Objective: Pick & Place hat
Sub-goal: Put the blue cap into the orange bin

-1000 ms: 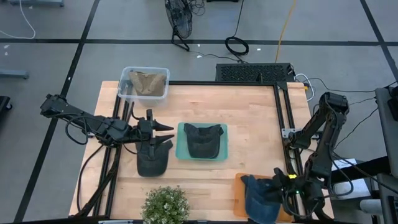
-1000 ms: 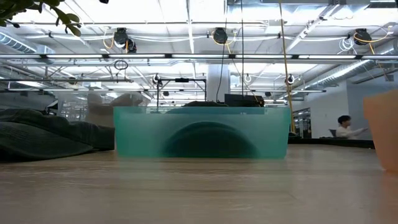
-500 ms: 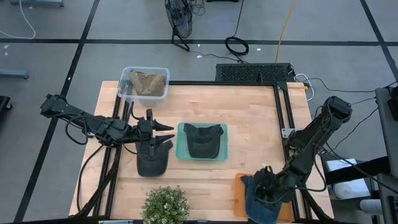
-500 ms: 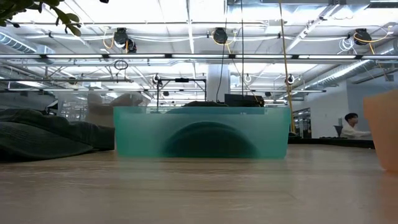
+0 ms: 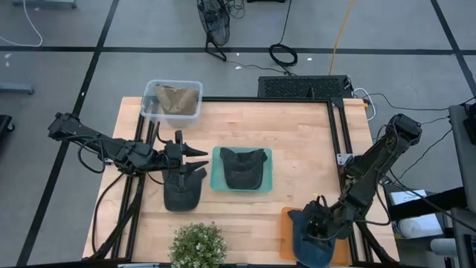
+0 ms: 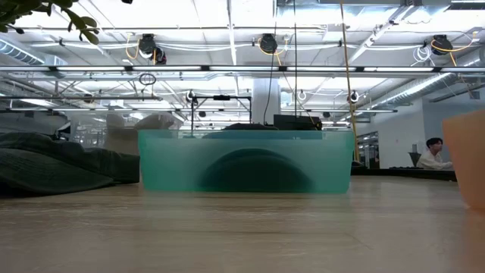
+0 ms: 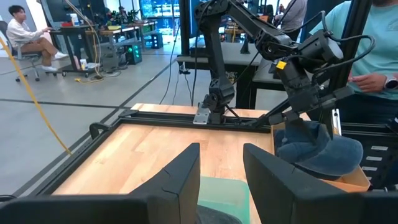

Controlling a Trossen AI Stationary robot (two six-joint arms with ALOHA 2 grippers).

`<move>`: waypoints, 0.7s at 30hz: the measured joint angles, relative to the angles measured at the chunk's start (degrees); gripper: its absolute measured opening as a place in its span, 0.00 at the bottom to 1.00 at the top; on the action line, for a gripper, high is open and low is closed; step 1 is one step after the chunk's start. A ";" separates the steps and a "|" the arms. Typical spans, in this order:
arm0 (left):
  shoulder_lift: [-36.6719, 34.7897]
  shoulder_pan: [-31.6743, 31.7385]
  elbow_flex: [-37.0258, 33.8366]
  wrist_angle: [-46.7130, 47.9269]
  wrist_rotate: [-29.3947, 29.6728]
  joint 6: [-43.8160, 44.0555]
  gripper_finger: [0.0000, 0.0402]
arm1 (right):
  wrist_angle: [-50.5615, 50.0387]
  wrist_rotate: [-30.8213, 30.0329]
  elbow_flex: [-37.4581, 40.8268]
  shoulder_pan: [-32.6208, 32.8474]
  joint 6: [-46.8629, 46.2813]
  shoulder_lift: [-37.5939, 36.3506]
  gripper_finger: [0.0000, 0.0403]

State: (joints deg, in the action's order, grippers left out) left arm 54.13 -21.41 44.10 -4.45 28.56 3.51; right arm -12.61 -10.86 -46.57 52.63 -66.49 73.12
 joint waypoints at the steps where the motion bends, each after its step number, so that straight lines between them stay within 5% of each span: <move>1: 0.00 0.00 0.00 -0.02 0.00 0.00 0.33 | 0.95 0.31 0.00 -0.59 0.34 -0.23 0.37; 8: 0.00 0.00 0.00 -0.06 0.00 -0.18 0.33 | 12.02 -1.76 0.00 -2.27 6.01 -3.34 0.36; 13: 0.00 0.00 0.00 -0.06 0.00 0.04 0.33 | 20.91 -12.64 0.00 -2.50 19.43 -4.06 0.36; 21: 0.00 0.00 0.00 -0.06 0.00 -0.07 0.33 | 33.96 -19.26 -0.59 -6.54 42.61 -3.80 0.36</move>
State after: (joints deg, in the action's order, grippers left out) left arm 54.13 -21.41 44.10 -4.51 28.56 3.44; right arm 21.35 -30.12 -47.16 46.09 -23.88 69.32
